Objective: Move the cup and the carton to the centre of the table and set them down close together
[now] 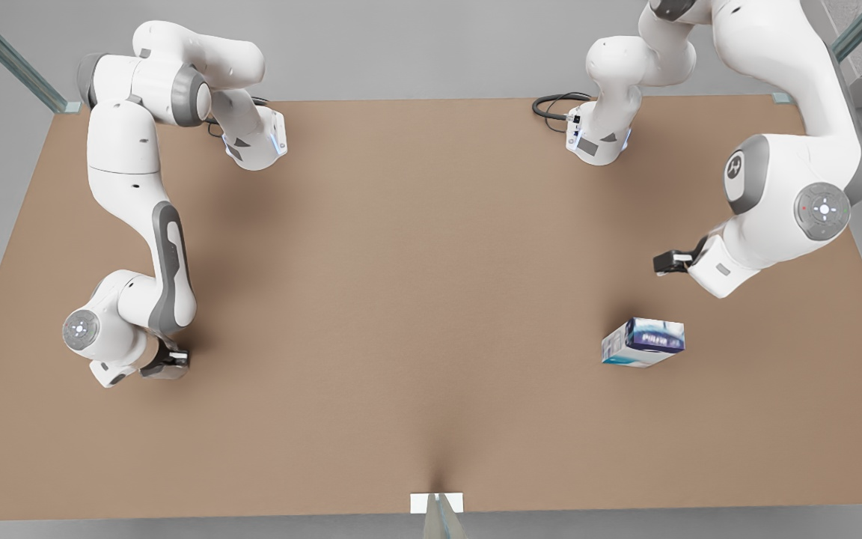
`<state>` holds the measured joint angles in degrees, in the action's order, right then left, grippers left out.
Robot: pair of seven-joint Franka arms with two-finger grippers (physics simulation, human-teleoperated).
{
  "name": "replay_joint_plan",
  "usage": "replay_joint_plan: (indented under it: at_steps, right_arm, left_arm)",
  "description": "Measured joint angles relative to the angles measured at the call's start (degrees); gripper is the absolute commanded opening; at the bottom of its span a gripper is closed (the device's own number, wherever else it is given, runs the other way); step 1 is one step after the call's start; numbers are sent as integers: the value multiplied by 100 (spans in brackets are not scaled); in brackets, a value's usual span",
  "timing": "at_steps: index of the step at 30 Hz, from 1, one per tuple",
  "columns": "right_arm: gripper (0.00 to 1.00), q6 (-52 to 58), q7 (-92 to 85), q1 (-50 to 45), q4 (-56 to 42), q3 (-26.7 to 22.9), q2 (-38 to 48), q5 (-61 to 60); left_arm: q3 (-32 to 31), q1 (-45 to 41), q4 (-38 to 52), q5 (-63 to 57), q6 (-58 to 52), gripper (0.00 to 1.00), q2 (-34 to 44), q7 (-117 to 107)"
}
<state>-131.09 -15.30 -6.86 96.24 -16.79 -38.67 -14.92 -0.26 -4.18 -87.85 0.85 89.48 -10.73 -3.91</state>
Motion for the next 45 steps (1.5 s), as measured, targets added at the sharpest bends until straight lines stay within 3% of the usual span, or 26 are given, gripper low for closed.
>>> replay_joint_plan:
  at_steps: [8, 15, 21, 24, 29, 33, 35, 38, 45]
  right_arm:
    - [21, 163, -84, 0, 26, 39, 399, 49]
    - [21, 857, 1019, 11, -345, 627, 695, 543]
    - [21, 1443, 3788, 17, -1152, 1975, 578, 1769]
    - [21, 1981, 5500, -95, -2097, 2703, 108, 2414]
    - [21, 2606, 7076, -1152, -4214, 2795, -1218, 2768]
    - [21, 2473, 7333, -1562, -5384, 3050, -2016, 2677]
    - [21, 2363, 7333, -1759, -5676, 3242, -2185, 2689]
    - [21, 2502, 7325, -2293, -5712, 3244, -2275, 3377]
    - [21, 1229, 6901, -2804, -5852, 3260, -2844, 3791]
  left_arm:
    - [35, 4, 5, 29, 68, 100, 208, -2]
    - [26, -5, -73, 42, 156, 100, 185, 4]
    - [35, -18, -109, 38, 193, 100, 177, -4]
    - [35, -11, -109, 34, 196, 100, 180, -20]
    - [35, -13, -157, 31, 202, 100, 167, -116]
    - [278, -106, -305, 29, 657, 100, 90, -4488]
    - [312, -262, -869, 25, 1139, 100, 179, -5411]
    - [309, -258, -1043, 134, 2234, 100, -21, -6136]
    - [316, -303, -1058, 317, 2880, 100, -527, -7009]
